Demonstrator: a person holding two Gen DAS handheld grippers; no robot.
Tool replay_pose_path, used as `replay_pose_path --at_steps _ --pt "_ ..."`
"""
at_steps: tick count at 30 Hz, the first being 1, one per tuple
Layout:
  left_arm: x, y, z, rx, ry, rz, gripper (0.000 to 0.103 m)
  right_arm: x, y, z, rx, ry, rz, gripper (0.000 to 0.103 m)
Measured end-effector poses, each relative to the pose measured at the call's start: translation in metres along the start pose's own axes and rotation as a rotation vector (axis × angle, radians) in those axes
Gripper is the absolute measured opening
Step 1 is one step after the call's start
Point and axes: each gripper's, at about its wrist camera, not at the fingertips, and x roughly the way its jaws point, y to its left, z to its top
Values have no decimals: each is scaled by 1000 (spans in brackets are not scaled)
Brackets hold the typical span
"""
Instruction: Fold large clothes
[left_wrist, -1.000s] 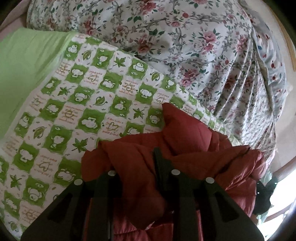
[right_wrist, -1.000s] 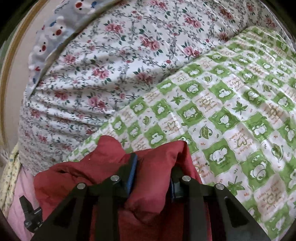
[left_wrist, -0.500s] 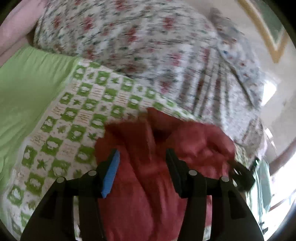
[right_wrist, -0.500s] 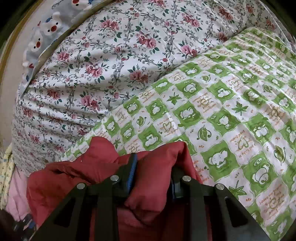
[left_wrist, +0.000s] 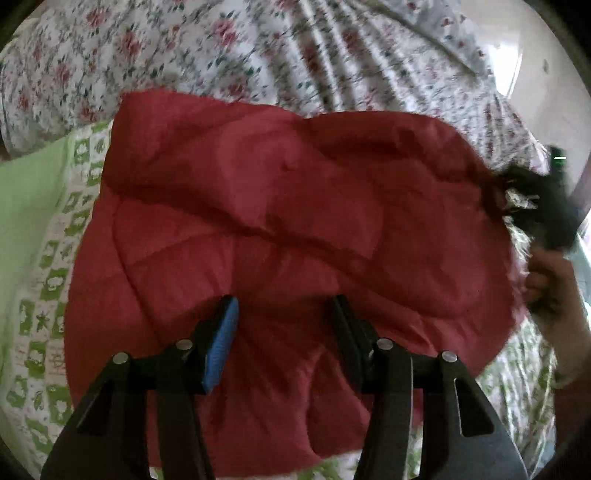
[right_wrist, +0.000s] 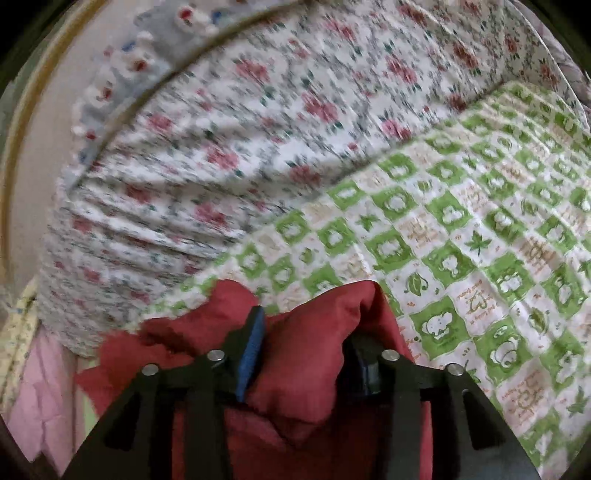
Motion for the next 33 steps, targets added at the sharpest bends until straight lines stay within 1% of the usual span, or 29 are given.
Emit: replay_pose_path --at_steps 1,2,3,4,5,6,7,9,10,11,12,15,18,20,22,24,27,30,33 --pt "2 4 -1 -10 -1 4 51 -11 6 0 -23 -18 6 55" --pt "4 6 0 -18 -2 6 51 -24 15 -1 -57 -42 6 59" --pt "4 5 0 -20 -6 12 51 -35 22 -4 -91 -60 10 66" --pt "4 5 1 -20 -9 20 51 -46 33 -9 -144 -73 22 71" --pt "5 3 1 -17 -13 31 51 -52 44 -16 -200 -70 31 73" --pt "6 2 2 -15 -14 39 51 -55 56 -23 -258 -50 39 76" --pt "7 1 3 -13 -16 47 51 -52 69 -35 -332 -5 46 76" --pt "7 -1 3 -13 -16 54 51 -40 88 -54 -443 84 57 76" --pt "8 0 4 -14 -14 55 51 -28 97 -66 -504 144 54 75" --pt "7 0 4 -17 -13 54 51 -15 102 -76 -548 193 33 75" --pt "6 1 4 -22 -11 52 50 -1 103 -84 -580 235 -6 75" --pt "0 8 7 -42 -18 51 45 25 94 -88 -560 274 -47 75" --pt "2 24 12 -68 -14 81 44 44 82 -76 -498 269 -54 75" --pt "10 39 18 -102 5 63 40 52 83 -73 -494 268 -69 75" --pt "18 48 22 -129 17 68 40 66 84 -72 -485 293 -72 78" --pt "26 56 26 -159 26 66 39 74 78 -69 -456 307 -65 78" --pt "38 65 31 -199 35 83 39 82 73 -66 -425 327 -50 79" --pt "47 68 35 -209 42 97 40 87 71 -67 -420 331 -47 79" --pt "49 65 36 -188 44 117 40 87 71 -68 -422 326 -47 79"
